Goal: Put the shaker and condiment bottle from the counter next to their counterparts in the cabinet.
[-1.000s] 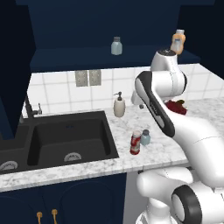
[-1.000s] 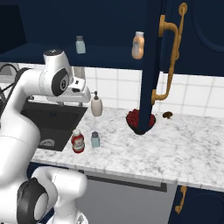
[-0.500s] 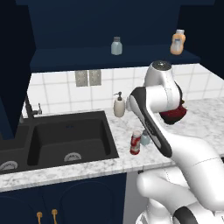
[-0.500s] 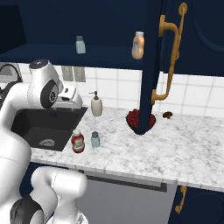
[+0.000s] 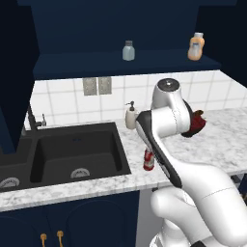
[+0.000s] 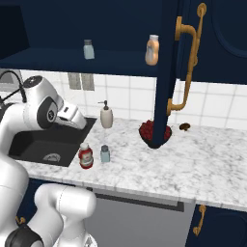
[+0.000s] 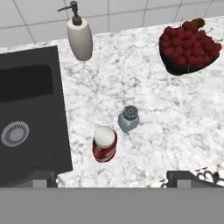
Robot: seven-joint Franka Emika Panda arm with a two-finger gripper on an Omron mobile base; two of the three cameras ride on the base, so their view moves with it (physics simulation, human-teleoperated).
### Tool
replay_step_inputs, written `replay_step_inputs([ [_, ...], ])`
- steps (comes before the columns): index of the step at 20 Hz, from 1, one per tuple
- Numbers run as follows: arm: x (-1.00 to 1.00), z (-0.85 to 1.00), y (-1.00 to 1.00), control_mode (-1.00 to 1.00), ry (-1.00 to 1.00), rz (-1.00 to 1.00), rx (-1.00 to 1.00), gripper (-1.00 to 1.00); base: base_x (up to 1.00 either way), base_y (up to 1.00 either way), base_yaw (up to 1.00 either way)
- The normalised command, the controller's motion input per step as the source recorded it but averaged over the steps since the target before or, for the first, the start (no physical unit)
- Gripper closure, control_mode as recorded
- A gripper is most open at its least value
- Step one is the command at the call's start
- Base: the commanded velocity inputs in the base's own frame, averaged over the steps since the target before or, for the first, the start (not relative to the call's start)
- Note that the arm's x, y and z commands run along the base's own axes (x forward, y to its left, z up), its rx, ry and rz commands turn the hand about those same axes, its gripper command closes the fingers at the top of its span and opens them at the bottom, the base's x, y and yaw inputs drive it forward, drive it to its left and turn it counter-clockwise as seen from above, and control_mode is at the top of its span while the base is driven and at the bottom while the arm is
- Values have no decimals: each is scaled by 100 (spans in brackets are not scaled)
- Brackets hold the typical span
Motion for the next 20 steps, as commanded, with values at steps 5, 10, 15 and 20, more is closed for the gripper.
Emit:
replay_step_inputs([
  [5,0,-14,1,-100,0,-22,10,-100,0,0,0],
  [10,0,-20,3,-100,0,-19,8,-100,0,0,0],
  [15,0,-22,15,-100,0,-15,2,-100,0,0,0],
  [20,9,-15,4,-100,0,-4,2,-100,0,0,0],
])
